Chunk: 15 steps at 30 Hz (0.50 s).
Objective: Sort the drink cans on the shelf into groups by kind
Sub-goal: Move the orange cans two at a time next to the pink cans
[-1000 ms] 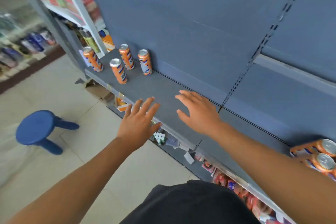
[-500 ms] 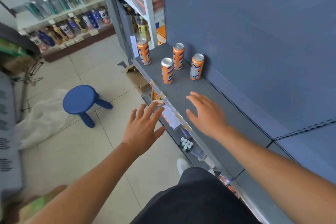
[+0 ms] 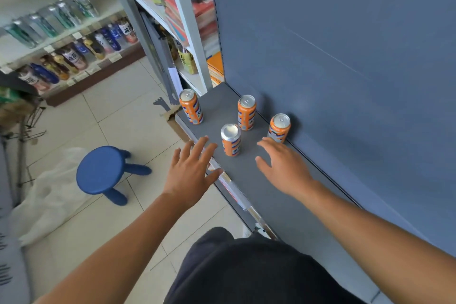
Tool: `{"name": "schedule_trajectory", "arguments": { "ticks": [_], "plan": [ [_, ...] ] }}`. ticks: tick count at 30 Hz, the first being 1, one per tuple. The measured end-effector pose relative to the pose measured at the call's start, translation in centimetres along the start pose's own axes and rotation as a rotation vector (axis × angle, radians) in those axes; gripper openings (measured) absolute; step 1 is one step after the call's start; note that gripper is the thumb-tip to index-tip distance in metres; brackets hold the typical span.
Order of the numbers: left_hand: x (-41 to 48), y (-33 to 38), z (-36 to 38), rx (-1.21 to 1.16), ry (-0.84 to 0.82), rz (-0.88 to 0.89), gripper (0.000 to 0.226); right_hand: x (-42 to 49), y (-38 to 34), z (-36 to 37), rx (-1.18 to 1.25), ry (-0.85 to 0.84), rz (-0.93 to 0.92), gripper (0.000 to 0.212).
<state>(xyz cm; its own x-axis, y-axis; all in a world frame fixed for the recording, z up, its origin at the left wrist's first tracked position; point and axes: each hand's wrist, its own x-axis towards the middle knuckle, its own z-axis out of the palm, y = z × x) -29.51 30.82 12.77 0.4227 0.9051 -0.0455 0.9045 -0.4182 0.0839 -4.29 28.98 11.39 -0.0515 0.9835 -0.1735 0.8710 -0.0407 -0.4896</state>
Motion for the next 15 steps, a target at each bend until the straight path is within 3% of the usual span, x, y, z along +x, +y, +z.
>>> {"name": "schedule_trajectory", "arguments": {
  "ticks": [5,10,15],
  "plan": [
    [5.8,-3.4,0.2,0.008,-0.024,0.061,0.059,4.4,-0.8,0.1,0.049,-0.015,0.124,0.038],
    [12.1,-7.1,1.1,0.023,-0.053,0.177,0.059,8.7,-1.0,1.2,0.132,-0.087,0.391,0.038],
    [17.8,-11.9,2.4,-0.031,-0.067,0.309,0.054,12.7,-1.6,3.0,0.363,-0.071,0.673,0.044]
  ]
}}
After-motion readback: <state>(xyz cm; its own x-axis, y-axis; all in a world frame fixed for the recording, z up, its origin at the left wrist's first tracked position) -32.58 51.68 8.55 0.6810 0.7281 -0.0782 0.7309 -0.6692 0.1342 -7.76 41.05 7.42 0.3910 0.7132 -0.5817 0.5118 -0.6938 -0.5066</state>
